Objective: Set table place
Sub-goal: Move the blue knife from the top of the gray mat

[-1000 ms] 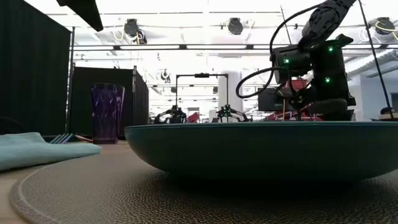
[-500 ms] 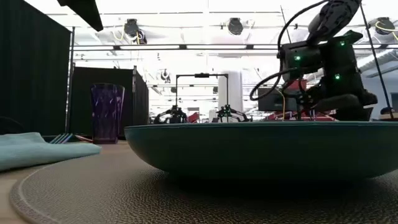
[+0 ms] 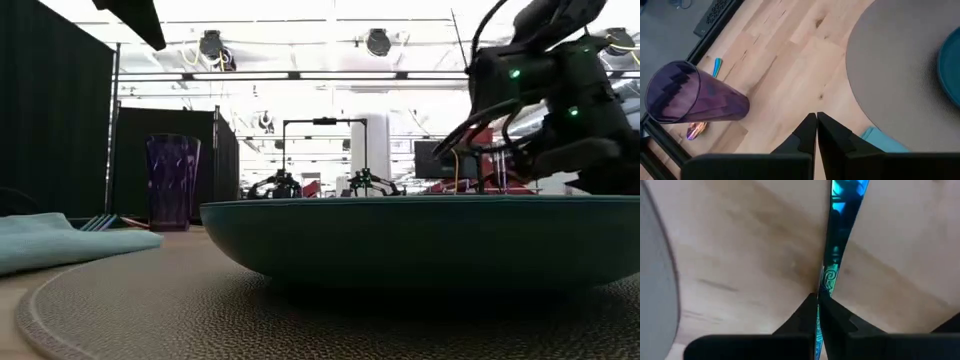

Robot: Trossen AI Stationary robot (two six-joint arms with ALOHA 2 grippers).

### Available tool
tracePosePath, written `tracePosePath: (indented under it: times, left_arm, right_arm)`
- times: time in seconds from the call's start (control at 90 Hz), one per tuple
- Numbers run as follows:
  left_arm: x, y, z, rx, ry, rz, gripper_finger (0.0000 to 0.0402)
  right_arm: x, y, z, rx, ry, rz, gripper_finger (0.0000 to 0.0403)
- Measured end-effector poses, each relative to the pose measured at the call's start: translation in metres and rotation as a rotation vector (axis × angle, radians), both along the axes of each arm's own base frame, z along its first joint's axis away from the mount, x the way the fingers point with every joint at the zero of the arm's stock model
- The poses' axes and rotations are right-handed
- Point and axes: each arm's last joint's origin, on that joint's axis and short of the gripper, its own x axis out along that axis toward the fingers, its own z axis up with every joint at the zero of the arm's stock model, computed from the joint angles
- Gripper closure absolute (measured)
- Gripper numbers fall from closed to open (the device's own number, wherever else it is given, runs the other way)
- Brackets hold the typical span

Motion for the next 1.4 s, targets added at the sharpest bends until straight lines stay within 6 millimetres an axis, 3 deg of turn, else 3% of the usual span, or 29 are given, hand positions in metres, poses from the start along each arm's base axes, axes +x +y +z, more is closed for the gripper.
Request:
tracePosePath:
  times: [0.3, 0.578, 0.733, 0.822, 1.022, 1.167, 1.4]
  left_arm:
    - [-0.001, -0.002, 0.0, 0.001, 0.002, -0.014, 0.0402]
    - [-0.002, -0.004, 0.0, 0.014, 0.015, -0.043, 0.0402]
    - [-0.002, -0.005, 0.0, 0.023, 0.022, -0.062, 0.0402]
    - [-0.002, -0.005, 0.0, 0.028, 0.026, -0.07, 0.0402]
    - [-0.002, -0.005, 0.0, 0.027, 0.025, -0.07, 0.0402]
    - [-0.002, -0.005, 0.0, 0.029, 0.021, -0.068, 0.0402]
    - [-0.002, -0.005, 0.0, 0.027, 0.017, -0.068, 0.0402]
  right_arm:
    - [0.002, 0.046, -0.001, 0.002, -0.088, -0.105, 0.0403]
    - [-0.006, 0.074, -0.001, -0.077, -0.15, -0.232, 0.0403]
    - [0.008, 0.084, 0.021, -0.112, -0.227, -0.194, 0.0403]
    - [0.015, 0.084, 0.054, -0.183, -0.342, -0.152, 0.0402]
    - [0.018, 0.078, 0.102, -0.332, -0.495, -0.004, 0.0402]
    - [0.012, 0.075, 0.109, -0.36, -0.418, 0.12, 0.0389]
    - [-0.006, 0.065, 0.109, -0.42, -0.222, 0.134, 0.0307]
